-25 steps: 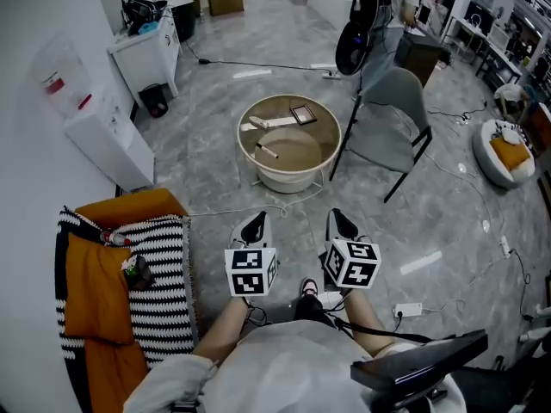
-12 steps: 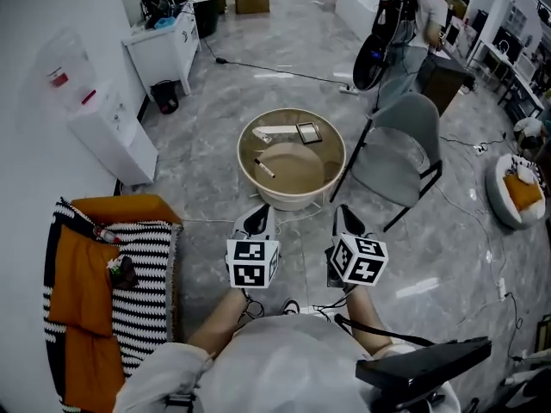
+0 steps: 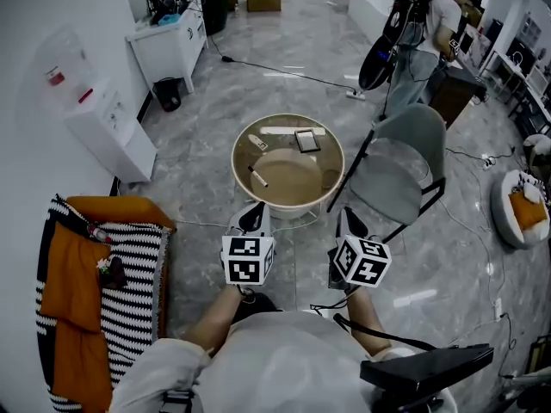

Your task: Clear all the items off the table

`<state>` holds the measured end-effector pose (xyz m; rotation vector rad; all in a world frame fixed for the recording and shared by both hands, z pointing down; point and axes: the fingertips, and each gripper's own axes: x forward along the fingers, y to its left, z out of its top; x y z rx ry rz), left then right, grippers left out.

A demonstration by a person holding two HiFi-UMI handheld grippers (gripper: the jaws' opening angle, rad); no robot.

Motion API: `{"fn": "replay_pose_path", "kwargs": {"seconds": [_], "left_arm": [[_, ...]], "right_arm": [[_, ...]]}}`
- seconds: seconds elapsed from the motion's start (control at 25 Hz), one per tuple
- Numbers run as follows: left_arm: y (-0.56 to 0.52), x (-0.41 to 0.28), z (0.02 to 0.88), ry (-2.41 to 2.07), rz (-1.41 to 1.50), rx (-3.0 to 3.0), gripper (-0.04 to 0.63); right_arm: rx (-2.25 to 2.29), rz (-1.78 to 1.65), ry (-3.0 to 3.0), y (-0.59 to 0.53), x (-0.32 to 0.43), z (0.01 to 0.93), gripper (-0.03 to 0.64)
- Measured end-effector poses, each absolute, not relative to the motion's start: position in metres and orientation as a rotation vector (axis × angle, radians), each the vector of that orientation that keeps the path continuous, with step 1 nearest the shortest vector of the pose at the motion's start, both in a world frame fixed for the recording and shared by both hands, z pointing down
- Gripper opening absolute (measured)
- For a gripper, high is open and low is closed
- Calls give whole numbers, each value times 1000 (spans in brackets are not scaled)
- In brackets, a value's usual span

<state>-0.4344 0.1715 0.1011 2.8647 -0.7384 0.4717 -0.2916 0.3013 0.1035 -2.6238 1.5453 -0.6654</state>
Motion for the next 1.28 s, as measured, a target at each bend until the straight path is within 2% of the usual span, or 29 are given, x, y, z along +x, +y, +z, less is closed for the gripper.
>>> {"fn": "replay_pose_path", "kwargs": {"seconds": [0.4, 0.68, 1.0, 1.28], "left_arm": [[128, -381, 122, -725, 531, 2841, 8], [61, -305, 135, -699, 511, 2810, 8], [-33, -206, 123, -707, 475, 2808, 8], [-113, -175, 143, -824, 488, 2698, 8]], "right_arm": [[-2616, -704, 1539, 256, -236, 118, 23], [-2647, -692, 1495, 203, -160, 122, 23], [-2679, -649, 1558, 107, -61, 98, 25], [-2657, -671, 1734, 12, -22, 105, 25]]}}
